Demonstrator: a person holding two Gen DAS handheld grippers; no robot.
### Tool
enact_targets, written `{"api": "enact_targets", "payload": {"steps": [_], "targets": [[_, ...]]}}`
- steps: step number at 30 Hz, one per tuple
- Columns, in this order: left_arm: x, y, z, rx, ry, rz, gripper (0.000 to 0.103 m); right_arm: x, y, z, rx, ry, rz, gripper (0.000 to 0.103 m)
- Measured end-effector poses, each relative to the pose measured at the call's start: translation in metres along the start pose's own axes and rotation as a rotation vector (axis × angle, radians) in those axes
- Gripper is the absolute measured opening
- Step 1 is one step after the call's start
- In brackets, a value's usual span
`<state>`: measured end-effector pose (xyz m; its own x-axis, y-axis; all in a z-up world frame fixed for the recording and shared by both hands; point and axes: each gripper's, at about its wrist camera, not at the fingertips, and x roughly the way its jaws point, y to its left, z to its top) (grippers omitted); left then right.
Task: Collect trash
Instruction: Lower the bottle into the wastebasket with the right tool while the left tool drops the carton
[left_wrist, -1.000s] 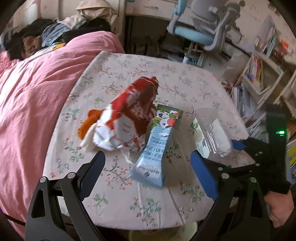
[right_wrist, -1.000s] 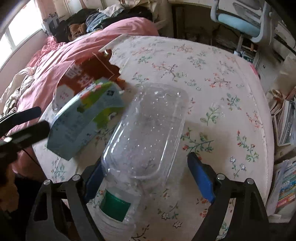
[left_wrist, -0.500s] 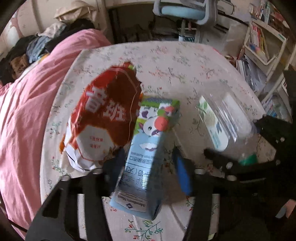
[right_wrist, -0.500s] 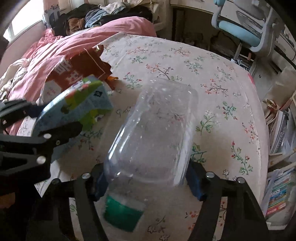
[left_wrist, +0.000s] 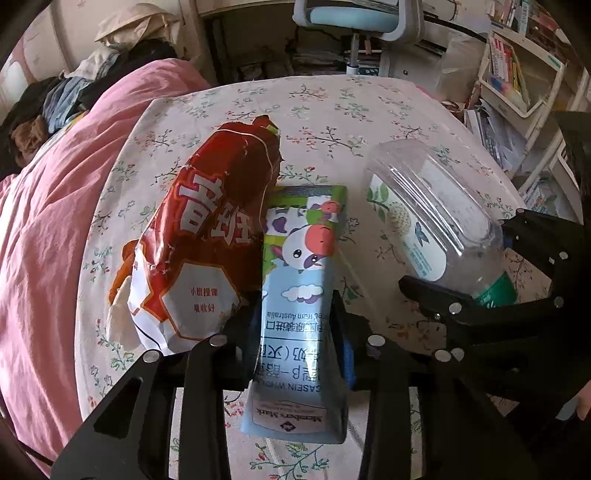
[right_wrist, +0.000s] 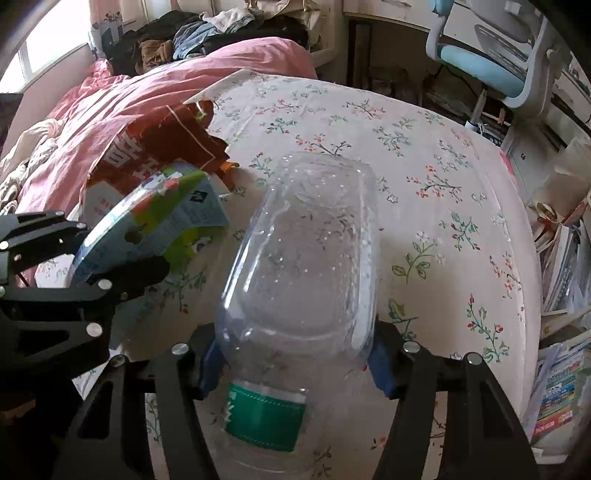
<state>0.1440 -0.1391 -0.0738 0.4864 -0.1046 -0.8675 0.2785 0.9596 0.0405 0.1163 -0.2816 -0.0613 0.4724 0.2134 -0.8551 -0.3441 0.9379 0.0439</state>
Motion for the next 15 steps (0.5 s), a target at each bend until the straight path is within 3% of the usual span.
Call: {"api": "enact_targets", "payload": {"steps": [5, 8, 12, 15], "targets": [[-0.001, -0.002, 0.0, 0.005, -0.009, 0.003, 0.032, -0.001, -0.007, 0.001, 0.043, -0.008, 0.044, 0.06], [-0.004, 0.0, 0.0, -0.008, -0.021, -0.003, 0.032, -0.002, -0.015, 0.002, 0.113, -0.016, 0.113, 0.06], [-0.015, 0.009, 0.001, -0.052, -0.046, -0.044, 0.032, -0.004, -0.029, 0.003, 0.218, -0.03, 0.207, 0.06], [-0.026, 0.016, 0.001, -0.084, -0.078, -0.083, 0.032, -0.008, -0.031, 0.004, 0.244, -0.046, 0.229, 0.06]]}}
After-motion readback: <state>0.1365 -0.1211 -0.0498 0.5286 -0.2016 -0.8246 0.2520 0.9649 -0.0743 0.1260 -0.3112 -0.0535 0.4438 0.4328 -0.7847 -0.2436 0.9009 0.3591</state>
